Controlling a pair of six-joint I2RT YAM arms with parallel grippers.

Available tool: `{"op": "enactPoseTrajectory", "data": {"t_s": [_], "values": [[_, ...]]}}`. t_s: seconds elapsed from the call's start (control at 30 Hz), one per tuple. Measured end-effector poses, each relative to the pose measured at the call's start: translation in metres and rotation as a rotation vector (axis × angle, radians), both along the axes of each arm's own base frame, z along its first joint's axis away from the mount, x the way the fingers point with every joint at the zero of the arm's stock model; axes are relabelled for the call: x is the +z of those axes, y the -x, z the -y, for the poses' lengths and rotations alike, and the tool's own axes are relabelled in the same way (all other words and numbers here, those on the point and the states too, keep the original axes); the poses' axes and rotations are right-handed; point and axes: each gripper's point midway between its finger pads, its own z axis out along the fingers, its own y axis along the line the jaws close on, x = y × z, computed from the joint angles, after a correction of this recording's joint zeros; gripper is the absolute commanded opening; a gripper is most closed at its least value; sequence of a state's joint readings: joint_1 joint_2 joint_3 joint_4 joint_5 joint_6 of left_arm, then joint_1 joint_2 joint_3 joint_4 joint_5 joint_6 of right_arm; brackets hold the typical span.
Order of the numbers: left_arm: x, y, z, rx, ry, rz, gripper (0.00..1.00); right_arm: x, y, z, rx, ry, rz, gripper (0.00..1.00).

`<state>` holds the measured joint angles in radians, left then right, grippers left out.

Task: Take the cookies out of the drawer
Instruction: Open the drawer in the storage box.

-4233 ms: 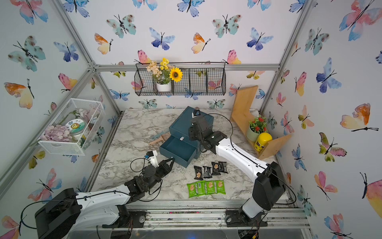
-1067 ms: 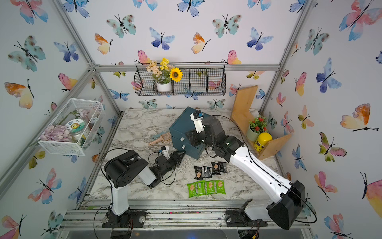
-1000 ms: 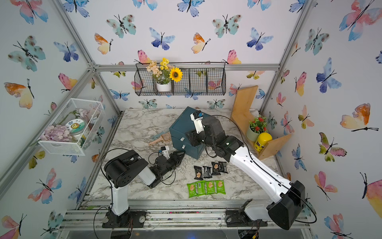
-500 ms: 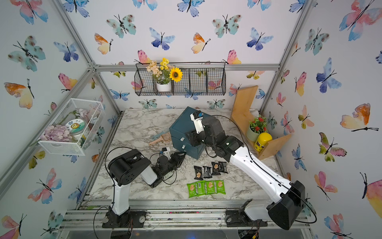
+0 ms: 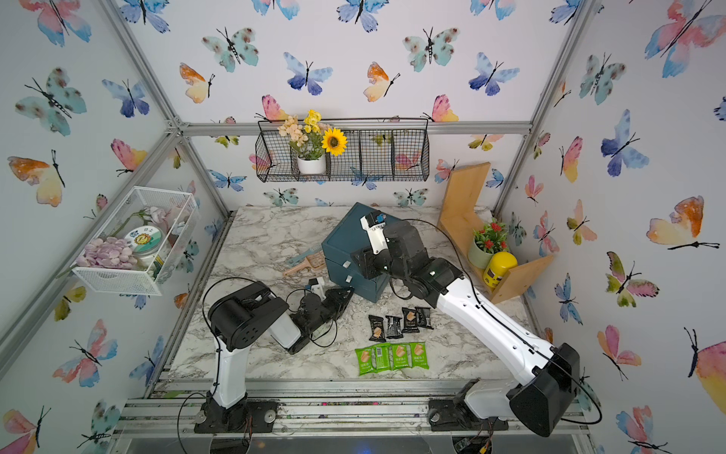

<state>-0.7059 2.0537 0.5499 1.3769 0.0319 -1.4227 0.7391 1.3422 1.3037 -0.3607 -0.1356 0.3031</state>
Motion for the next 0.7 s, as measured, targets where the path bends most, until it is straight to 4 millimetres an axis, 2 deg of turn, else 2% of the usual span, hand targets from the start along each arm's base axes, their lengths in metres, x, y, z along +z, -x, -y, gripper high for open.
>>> {"op": "enactPoseTrajectory", "data": {"t_s": [0.13,0.33,0.6,0.7], "values": [[0.000,0.001,-0.001,0.001,0.003,-0.003,0.00,-0.001,0.005,-0.004,0.020,0.002,-0.006,0.41],[-0.002,0.007,-0.007,0.005,-0.001,-0.005,0.00,-0.009,0.028,-0.021,0.094,0.024,-0.021,0.41],[-0.001,0.026,-0.022,0.006,-0.005,-0.021,0.00,-0.049,0.055,-0.027,0.151,0.107,-0.101,0.40],[-0.001,0.036,-0.029,0.007,-0.011,-0.032,0.00,-0.052,0.059,-0.029,0.161,0.113,-0.106,0.40]]}}
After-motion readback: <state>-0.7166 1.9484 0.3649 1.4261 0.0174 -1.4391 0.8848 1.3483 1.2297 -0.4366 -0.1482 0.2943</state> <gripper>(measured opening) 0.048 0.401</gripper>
